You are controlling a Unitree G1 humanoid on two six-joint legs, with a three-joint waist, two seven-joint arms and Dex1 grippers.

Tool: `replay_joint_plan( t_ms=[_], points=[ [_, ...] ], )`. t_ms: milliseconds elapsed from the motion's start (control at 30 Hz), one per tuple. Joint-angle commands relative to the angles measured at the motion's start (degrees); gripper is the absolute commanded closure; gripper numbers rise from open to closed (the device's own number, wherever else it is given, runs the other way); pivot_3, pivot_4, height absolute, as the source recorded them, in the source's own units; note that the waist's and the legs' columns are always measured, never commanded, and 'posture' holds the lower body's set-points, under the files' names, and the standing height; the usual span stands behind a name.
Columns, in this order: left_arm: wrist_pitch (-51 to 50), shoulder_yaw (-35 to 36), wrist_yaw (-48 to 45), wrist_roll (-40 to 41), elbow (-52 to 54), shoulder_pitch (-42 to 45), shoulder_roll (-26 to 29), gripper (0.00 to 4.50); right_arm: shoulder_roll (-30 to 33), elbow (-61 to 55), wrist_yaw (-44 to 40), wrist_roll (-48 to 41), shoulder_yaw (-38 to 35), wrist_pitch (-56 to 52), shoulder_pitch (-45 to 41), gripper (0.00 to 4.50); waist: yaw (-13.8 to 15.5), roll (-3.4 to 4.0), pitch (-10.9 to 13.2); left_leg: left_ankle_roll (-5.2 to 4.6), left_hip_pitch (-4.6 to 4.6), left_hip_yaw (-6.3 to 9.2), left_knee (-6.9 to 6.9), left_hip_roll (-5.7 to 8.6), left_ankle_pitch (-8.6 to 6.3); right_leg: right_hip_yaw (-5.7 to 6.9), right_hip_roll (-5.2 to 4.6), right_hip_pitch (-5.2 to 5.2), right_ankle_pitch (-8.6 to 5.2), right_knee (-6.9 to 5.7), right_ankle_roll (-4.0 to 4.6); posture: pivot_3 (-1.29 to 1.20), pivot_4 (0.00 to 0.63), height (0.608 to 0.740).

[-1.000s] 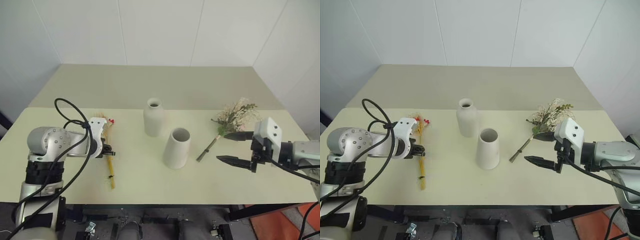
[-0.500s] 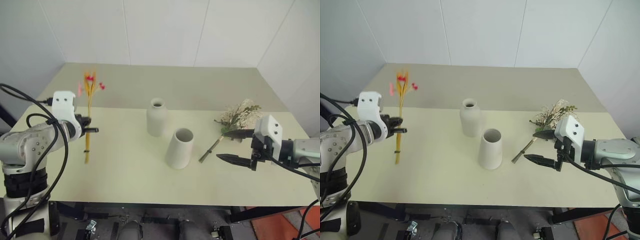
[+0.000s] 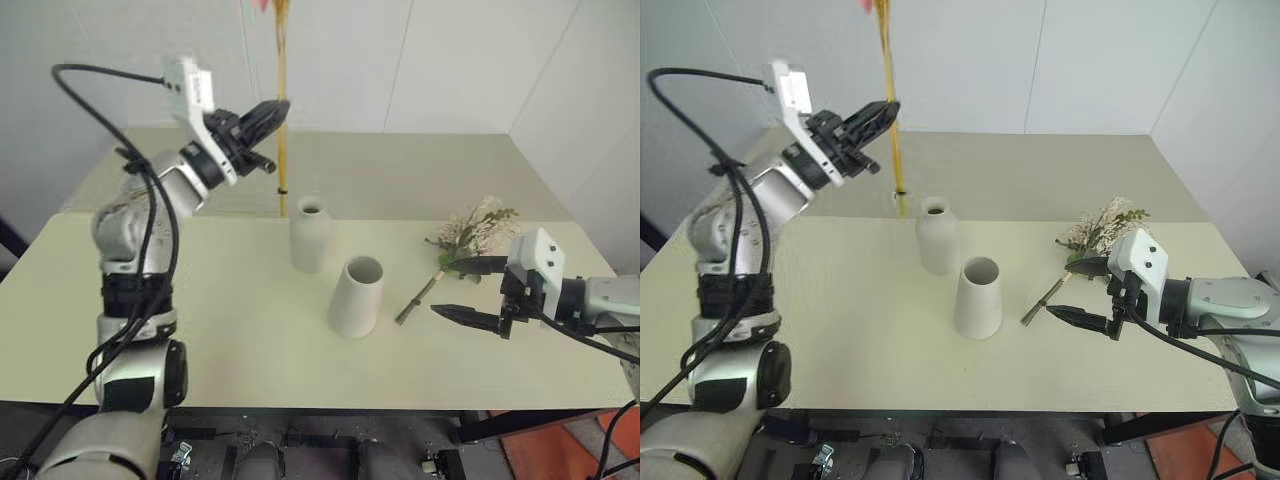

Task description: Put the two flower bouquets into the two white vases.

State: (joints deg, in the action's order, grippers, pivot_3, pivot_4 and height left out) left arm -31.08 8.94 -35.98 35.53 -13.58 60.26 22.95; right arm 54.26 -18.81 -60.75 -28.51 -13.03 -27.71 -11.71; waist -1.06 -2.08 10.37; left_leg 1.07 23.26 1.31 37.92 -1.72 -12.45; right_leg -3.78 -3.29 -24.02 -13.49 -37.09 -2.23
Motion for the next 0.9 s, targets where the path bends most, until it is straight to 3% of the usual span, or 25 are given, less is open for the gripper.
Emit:
replay_joint_plan(
  t_ms=[33, 300, 567, 900],
  points=[
    [6.16, -1.63, -4.34, -3.61, -5.77, 2.41, -0.93, 4.47, -0.11, -3.34, 1.39, -2.03, -3.84, -0.51, 1.36, 0.0, -0.03, 0.0, 0.0, 0.0, 0.0, 0.0, 0.0, 0.0, 0.0, 0.0, 0.01, -0.02, 0.0, 0.0, 0.0, 0.0, 0.15, 0.74],
    [12.42, -1.02, -7.24, -6.92, -16.94, 7.29, -4.09, 4.47, 0.0, -6.26, 3.59, -3.27, -6.16, -1.11, 5.1, 0.0, 0.24, -0.01, 0.01, 0.0, 0.06, 0.0, 0.0, 0.01, 0.0, 0.0, 0.0, -0.03, 0.01, 0.01, -0.04, 0.0, 0.15, 0.74],
    [7.54, 0.38, -12.85, -4.15, -15.5, 9.95, -2.46, 4.47, -0.08, -6.42, 4.1, -3.44, -6.24, -0.93, 5.53, 0.0, -0.09, -0.01, 0.01, 0.0, 0.03, 0.0, 0.0, 0.0, 0.0, 0.0, 0.0, -0.03, 0.0, 0.0, -0.06, 0.0, 0.15, 0.74],
    [13.54, 0.5, -10.18, -8.41, -21.06, 10.57, -5.2, 4.47, -0.24, -6.35, 4.09, -3.49, -6.06, -0.62, 5.61, 0.0, 0.24, -0.01, 0.01, 0.0, 0.04, 0.0, 0.0, 0.01, 0.0, 0.0, 0.0, -0.02, 0.0, 0.0, -0.06, 0.0, 0.15, 0.74]
  ],
)
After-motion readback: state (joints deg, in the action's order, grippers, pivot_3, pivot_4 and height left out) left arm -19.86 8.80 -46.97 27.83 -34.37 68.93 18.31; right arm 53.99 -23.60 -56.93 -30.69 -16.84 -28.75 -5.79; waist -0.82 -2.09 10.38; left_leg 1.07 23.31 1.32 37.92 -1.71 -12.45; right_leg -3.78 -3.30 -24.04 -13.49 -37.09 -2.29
